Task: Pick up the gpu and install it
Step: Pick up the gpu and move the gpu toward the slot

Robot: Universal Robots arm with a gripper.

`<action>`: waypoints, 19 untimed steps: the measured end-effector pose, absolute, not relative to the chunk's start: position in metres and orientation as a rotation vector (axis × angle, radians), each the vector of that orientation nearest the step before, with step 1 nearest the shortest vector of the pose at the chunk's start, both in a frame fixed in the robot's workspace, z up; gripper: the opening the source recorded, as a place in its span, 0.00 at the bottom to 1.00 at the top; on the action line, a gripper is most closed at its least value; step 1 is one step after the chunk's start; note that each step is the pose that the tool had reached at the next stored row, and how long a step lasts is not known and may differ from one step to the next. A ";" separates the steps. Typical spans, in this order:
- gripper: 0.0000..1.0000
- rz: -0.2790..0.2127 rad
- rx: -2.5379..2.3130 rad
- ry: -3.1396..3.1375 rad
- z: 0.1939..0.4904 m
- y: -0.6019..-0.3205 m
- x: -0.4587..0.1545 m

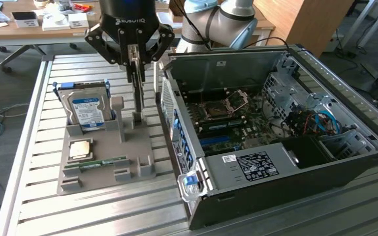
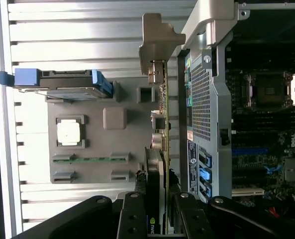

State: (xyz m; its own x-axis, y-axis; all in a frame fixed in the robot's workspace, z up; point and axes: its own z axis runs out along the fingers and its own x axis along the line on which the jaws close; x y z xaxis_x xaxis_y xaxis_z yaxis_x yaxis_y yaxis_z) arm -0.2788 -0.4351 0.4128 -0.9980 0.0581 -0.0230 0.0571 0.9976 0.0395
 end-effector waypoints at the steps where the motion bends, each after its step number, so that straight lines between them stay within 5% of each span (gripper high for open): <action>1: 0.27 0.061 0.090 3.116 0.414 -0.435 -0.279; 19: 0.27 0.060 0.090 3.116 0.419 -0.435 -0.279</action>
State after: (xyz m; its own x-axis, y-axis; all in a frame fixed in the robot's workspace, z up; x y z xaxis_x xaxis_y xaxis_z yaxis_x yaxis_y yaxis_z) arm -0.2787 -0.4351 0.4186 -0.9981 0.0580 -0.0230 0.0571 0.9976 0.0394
